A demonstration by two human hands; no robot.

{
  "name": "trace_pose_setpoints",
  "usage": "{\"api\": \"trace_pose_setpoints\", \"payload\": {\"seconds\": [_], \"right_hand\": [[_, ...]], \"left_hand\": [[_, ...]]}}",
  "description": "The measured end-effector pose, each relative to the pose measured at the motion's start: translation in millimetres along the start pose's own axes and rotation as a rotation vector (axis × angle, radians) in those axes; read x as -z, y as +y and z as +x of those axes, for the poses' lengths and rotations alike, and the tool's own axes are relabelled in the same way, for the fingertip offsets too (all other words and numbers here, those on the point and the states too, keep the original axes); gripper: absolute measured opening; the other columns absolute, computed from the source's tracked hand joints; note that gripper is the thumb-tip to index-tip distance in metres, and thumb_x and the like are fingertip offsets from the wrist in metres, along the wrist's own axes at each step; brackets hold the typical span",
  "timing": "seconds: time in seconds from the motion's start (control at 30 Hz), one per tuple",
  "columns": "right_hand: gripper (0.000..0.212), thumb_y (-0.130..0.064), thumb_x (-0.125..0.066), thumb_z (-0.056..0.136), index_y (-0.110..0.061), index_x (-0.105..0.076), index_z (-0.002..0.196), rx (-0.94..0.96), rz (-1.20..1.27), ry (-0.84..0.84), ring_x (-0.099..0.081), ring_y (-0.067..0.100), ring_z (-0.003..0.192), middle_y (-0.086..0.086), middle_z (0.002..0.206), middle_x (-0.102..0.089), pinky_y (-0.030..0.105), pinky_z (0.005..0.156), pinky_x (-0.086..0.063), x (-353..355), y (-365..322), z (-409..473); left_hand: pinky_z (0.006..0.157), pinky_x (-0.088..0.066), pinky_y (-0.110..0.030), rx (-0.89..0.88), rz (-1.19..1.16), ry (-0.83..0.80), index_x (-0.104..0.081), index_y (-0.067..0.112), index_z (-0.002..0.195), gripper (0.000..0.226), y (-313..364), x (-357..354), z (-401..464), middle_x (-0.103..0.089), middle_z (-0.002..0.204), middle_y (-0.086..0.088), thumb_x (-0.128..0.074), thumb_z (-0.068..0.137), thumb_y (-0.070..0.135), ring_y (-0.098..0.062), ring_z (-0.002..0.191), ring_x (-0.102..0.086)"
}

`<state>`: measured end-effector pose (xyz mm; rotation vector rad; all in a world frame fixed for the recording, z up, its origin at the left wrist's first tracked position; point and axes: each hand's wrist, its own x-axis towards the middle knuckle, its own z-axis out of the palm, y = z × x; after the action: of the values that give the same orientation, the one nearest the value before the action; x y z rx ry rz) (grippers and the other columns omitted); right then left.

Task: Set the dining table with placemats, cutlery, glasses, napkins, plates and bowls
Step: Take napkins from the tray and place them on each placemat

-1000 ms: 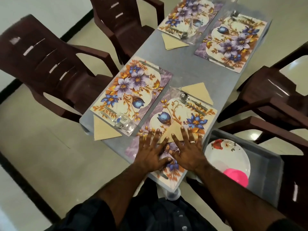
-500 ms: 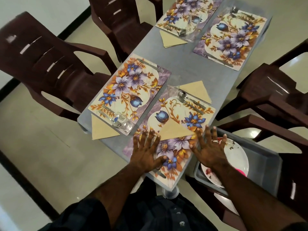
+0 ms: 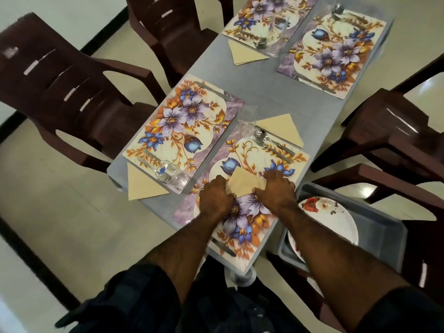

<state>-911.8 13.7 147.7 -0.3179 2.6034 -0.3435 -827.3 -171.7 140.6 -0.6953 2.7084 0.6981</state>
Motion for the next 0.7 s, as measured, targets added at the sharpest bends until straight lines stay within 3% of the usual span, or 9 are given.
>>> {"api": "trace_pose_setpoints", "payload": {"seconds": [0.17, 0.27, 0.33, 0.4, 0.5, 0.57, 0.63, 0.7], "right_hand": [[0.038, -0.049, -0.075, 0.088, -0.02, -0.069, 0.111, 0.021, -0.037, -0.064, -0.065, 0.026, 0.112, 0.004, 0.119, -0.071, 0.038, 0.098, -0.046, 14.2, -11.9, -2.5], [0.036, -0.053, -0.07, 0.09, -0.02, -0.068, 0.104, 0.033, -0.089, -0.112, -0.066, 0.026, 0.106, 0.005, 0.111, -0.072, 0.04, 0.096, -0.05, 16.6, -7.9, -9.4], [0.043, -0.058, -0.067, 0.089, -0.022, -0.065, 0.112, 0.044, -0.122, -0.094, -0.064, 0.027, 0.11, 0.005, 0.118, -0.069, 0.044, 0.1, -0.047, 10.6, 3.1, -15.9], [0.053, -0.057, -0.065, 0.091, -0.023, -0.056, 0.13, 0.087, -0.164, 0.038, -0.059, 0.032, 0.119, 0.01, 0.132, -0.06, 0.05, 0.103, -0.043, 0.6, 16.7, -22.4], [0.068, -0.056, -0.056, 0.097, -0.02, -0.04, 0.152, 0.135, -0.234, 0.211, -0.049, 0.044, 0.134, 0.021, 0.151, -0.045, 0.062, 0.109, -0.037, -11.8, 19.1, -36.1], [0.075, -0.06, -0.041, 0.099, -0.025, -0.027, 0.163, 0.226, -0.259, 0.186, -0.032, 0.047, 0.148, 0.021, 0.166, -0.027, 0.066, 0.116, -0.025, -22.6, 14.0, -45.1], [0.078, -0.065, -0.03, 0.099, -0.031, -0.012, 0.167, 0.34, -0.291, 0.094, -0.015, 0.043, 0.157, 0.016, 0.174, -0.006, 0.068, 0.12, -0.012, -38.1, 14.5, -55.0], [0.08, -0.062, -0.038, 0.098, -0.029, -0.014, 0.167, 0.334, -0.274, 0.073, -0.017, 0.042, 0.157, 0.016, 0.174, -0.009, 0.069, 0.12, -0.015, -47.0, 21.0, -62.9]], "left_hand": [[0.075, -0.043, -0.031, 0.086, -0.046, -0.051, -0.072, 0.026, 0.096, 0.024, 2.5, 8.1, 4.5, -0.075, 0.099, 0.002, -0.082, 0.082, 0.042, -0.025, 0.097, -0.069], [0.082, -0.04, -0.034, 0.028, -0.049, -0.095, -0.067, 0.028, 0.093, 0.021, 0.1, 13.9, 7.1, -0.072, 0.095, 0.005, -0.082, 0.083, 0.039, -0.025, 0.097, -0.067], [0.093, -0.043, -0.041, -0.024, 0.044, -0.075, -0.067, 0.027, 0.105, 0.026, -4.7, 17.3, 7.9, -0.075, 0.104, 0.001, -0.077, 0.086, 0.042, -0.028, 0.103, -0.067], [0.096, -0.043, -0.046, -0.135, 0.262, 0.024, -0.062, 0.024, 0.124, 0.042, -10.7, 17.4, 4.1, -0.071, 0.118, -0.006, -0.067, 0.087, 0.043, -0.032, 0.111, -0.063], [0.102, -0.04, -0.052, -0.333, 0.422, 0.133, -0.043, 0.017, 0.151, 0.07, -15.6, 14.8, -13.8, -0.05, 0.149, -0.018, -0.058, 0.088, 0.044, -0.04, 0.13, -0.047], [0.117, -0.029, -0.059, -0.44, 0.427, 0.083, -0.024, 0.023, 0.165, 0.08, -20.1, 6.1, -27.9, -0.024, 0.169, -0.019, -0.049, 0.095, 0.054, -0.042, 0.149, -0.028], [0.124, -0.016, -0.061, -0.48, 0.386, -0.032, -0.007, 0.03, 0.168, 0.077, -26.9, -8.6, -45.2, -0.003, 0.176, -0.012, -0.033, 0.102, 0.061, -0.038, 0.159, -0.01], [0.124, -0.019, -0.062, -0.417, 0.358, -0.109, -0.006, 0.03, 0.168, 0.073, -36.0, -21.3, -60.4, -0.003, 0.176, -0.009, -0.026, 0.104, 0.058, -0.038, 0.158, -0.012]]}}
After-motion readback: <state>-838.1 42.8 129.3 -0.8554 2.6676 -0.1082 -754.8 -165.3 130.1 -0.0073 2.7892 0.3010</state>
